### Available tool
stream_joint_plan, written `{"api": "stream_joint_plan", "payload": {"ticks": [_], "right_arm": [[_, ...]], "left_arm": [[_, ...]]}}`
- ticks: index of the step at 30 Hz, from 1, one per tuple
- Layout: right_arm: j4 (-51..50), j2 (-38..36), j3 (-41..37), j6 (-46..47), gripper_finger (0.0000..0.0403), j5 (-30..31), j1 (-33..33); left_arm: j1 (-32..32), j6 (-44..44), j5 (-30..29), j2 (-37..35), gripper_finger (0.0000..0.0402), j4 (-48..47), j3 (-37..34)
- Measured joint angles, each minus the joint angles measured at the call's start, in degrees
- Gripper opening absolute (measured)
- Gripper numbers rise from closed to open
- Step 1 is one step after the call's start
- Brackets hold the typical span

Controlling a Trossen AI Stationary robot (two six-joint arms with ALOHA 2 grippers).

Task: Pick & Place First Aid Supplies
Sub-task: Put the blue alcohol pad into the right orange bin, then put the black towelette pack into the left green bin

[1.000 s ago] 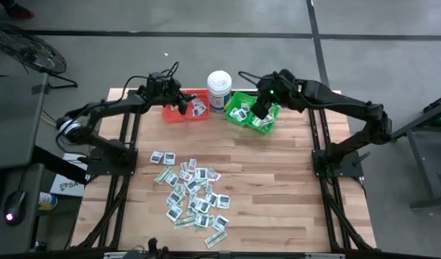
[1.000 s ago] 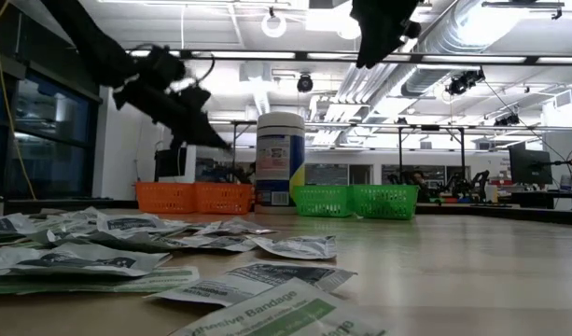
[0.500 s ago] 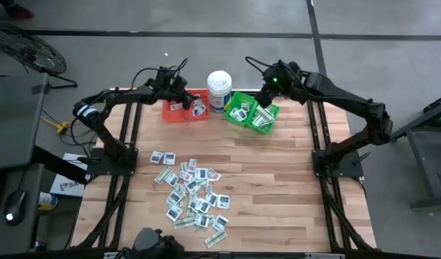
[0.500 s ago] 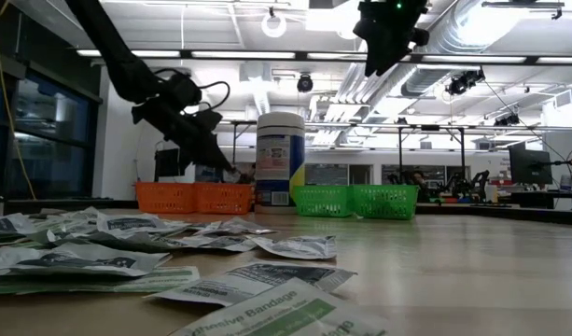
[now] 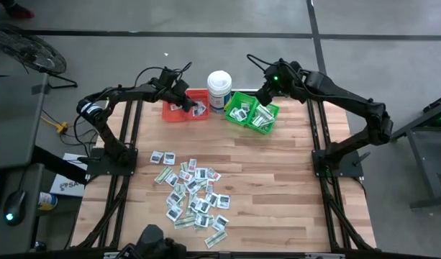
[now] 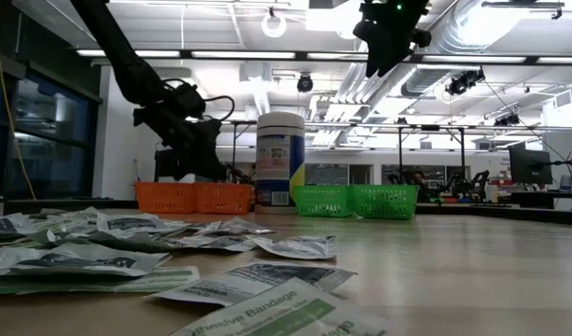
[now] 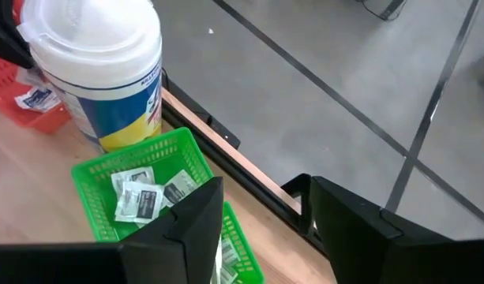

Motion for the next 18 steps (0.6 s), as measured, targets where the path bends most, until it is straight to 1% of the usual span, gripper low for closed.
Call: {"api": "stream_joint_plan", "payload": {"ticks": [4, 7, 9, 12, 16, 18], "right_arm": [[0.0, 0.0, 0.0, -0.14, 0.0185, -0.32, 0.0], [0.0, 0.0, 0.0, -0.28, 0.0185, -1.62, 0.0], [0.0, 0.0, 0.0, -0.44, 0.0185, -2.15, 0.0], [0.0, 0.01, 0.0, -2.1, 0.0185, -3.01, 0.01], [0.53, 0.02, 0.0, -5.63, 0.0185, -6.5, 0.0], [1.61, 0.02, 0.02, -8.05, 0.0185, -8.54, 0.0]], "left_arm": [[0.0, 0.02, 0.04, 0.0, 0.0102, 0.43, 0.0], [0.0, 0.25, 2.06, 0.0, 0.0147, 0.77, -0.01], [0.0, 1.25, 2.86, -0.13, 0.0168, 1.35, -0.01], [-0.02, 2.16, 1.98, -1.79, 0.018, 1.38, -0.04], [0.0, 3.34, -0.1, -6.17, 0.0175, 1.34, -0.04], [0.0, 3.17, 0.27, -9.17, 0.0169, 1.22, -0.04]]}}
